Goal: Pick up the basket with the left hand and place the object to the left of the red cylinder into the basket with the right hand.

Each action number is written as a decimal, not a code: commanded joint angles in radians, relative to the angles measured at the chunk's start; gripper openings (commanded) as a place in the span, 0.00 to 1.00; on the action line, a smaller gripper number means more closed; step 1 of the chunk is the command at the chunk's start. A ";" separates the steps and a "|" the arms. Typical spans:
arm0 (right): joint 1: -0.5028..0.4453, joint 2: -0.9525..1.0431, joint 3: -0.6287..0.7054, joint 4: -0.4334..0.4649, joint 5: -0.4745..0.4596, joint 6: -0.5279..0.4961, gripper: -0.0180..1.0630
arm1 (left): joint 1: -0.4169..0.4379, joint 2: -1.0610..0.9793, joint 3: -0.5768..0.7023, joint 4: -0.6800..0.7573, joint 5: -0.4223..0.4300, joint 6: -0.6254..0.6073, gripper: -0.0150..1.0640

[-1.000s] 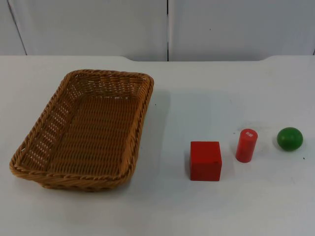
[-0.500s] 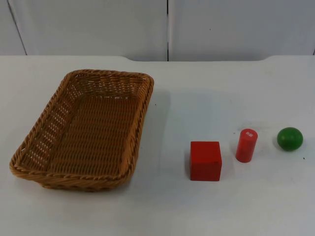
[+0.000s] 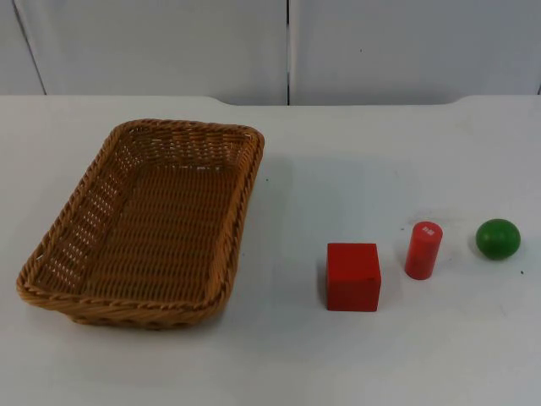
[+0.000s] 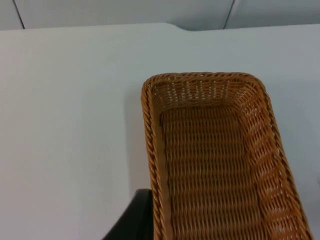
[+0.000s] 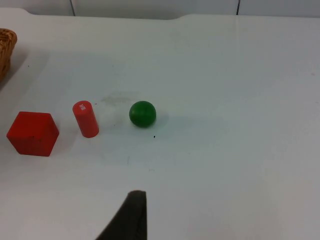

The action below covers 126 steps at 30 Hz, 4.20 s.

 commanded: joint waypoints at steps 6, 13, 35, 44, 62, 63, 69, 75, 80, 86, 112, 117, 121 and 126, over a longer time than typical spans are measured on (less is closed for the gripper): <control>-0.006 -0.004 0.003 -0.001 -0.008 -0.012 0.99 | 0.000 0.204 -0.091 -0.024 -0.014 0.021 0.99; -0.006 -0.004 0.003 -0.001 -0.008 -0.012 0.99 | 0.001 0.317 -0.134 -0.056 -0.007 0.051 0.99; -0.006 -0.004 0.003 -0.039 -0.008 0.041 0.99 | 0.000 0.671 -0.263 -0.095 -0.016 0.116 0.99; -0.006 -0.004 0.003 -0.041 -0.008 0.045 0.99 | 0.001 0.798 -0.317 -0.086 -0.006 0.114 0.99; -0.006 -0.004 0.003 -0.051 -0.008 0.045 0.99 | 0.033 1.052 -0.500 -0.077 0.080 0.088 0.99; -0.006 -0.004 0.003 -0.053 -0.008 0.045 0.99 | 0.039 1.066 -0.506 -0.073 0.085 0.088 0.99; -0.006 -0.004 0.003 -0.057 -0.008 0.051 0.99 | 0.041 1.103 -0.546 -0.068 0.106 0.126 0.99; -0.006 -0.004 0.003 -0.060 -0.008 0.055 0.99 | 0.041 1.163 -0.617 -0.042 0.201 0.126 0.99; -0.006 -0.004 0.003 -0.060 -0.008 0.055 0.99 | 0.041 1.190 -0.623 -0.035 0.202 0.126 0.99; -0.006 -0.004 0.003 -0.060 -0.008 0.055 0.99 | 0.036 1.230 -0.623 -0.057 0.197 0.128 0.99; -0.006 -0.004 0.003 -0.069 -0.008 0.067 0.99 | 0.036 1.259 -0.623 -0.088 0.224 0.114 0.34; -0.006 -0.004 0.003 -0.069 -0.008 0.069 0.99 | 0.036 1.259 -0.623 -0.091 0.224 0.064 0.11; -0.006 -0.004 0.003 -0.071 -0.008 0.069 0.99 | 0.036 1.255 -0.623 -0.105 0.240 0.062 0.01; -0.006 -0.004 0.003 -0.071 -0.008 0.069 0.99 | 0.036 1.234 -0.623 -0.138 0.268 0.031 0.01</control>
